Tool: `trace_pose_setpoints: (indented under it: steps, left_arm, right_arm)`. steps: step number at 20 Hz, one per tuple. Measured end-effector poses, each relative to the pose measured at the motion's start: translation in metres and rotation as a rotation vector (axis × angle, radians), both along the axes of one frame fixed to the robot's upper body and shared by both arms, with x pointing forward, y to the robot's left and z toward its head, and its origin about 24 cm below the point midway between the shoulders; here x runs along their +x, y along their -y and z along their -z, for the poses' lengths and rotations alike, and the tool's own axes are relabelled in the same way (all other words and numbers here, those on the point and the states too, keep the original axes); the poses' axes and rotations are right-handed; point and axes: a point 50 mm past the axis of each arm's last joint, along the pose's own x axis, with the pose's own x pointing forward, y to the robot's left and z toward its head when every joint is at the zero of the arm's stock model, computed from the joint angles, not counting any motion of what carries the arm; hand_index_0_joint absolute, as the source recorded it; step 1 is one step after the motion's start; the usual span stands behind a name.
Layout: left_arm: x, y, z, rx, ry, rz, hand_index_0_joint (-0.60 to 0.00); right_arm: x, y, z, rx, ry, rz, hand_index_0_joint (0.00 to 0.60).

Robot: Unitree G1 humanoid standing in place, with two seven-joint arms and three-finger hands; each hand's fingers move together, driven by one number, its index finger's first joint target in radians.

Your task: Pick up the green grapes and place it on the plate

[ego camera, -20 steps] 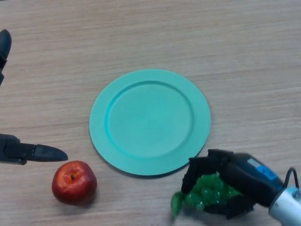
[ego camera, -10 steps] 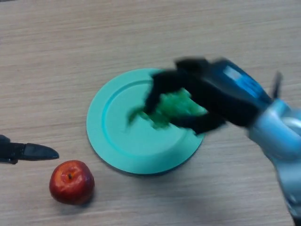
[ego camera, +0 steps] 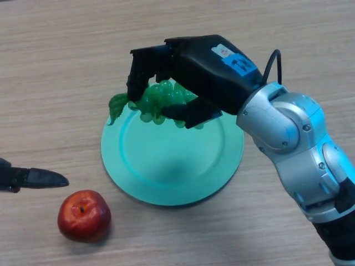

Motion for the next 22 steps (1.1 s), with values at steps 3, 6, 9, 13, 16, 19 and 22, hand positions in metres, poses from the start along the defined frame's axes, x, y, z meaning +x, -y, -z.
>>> trace_pose_setpoints:
  steps: [3,6,9,13,16,19,22]
  left_arm:
    - [0.000,0.000,0.000,0.000,0.002,0.001,0.000]
    - [-0.001,0.004,-0.006,-0.001,0.029,0.029,0.000]
    - [-0.002,0.007,-0.008,0.005,0.033,0.039,0.000]
    - [-0.003,0.009,-0.012,0.012,0.033,0.049,0.000]
    - [-0.004,0.012,-0.015,0.020,0.047,0.057,0.000]
    - [-0.005,0.012,-0.015,0.023,0.050,0.056,0.000]
    - [-0.006,0.012,-0.012,0.005,0.038,0.059,0.000]
  right_arm:
    - [-0.001,0.002,-0.004,0.056,-0.031,0.019,0.051]
    - [-0.009,0.004,-0.010,0.166,-0.118,-0.014,0.000]
    - [-0.008,0.012,-0.006,0.212,-0.209,0.044,0.000]
    - [-0.023,0.037,-0.018,0.366,-0.240,0.062,0.000]
    - [-0.037,0.064,-0.009,0.493,-0.358,0.126,0.000]
    - [-0.052,0.088,0.002,0.575,-0.427,0.203,0.000]
    - [-0.073,0.094,0.005,0.652,-0.461,0.172,0.000]
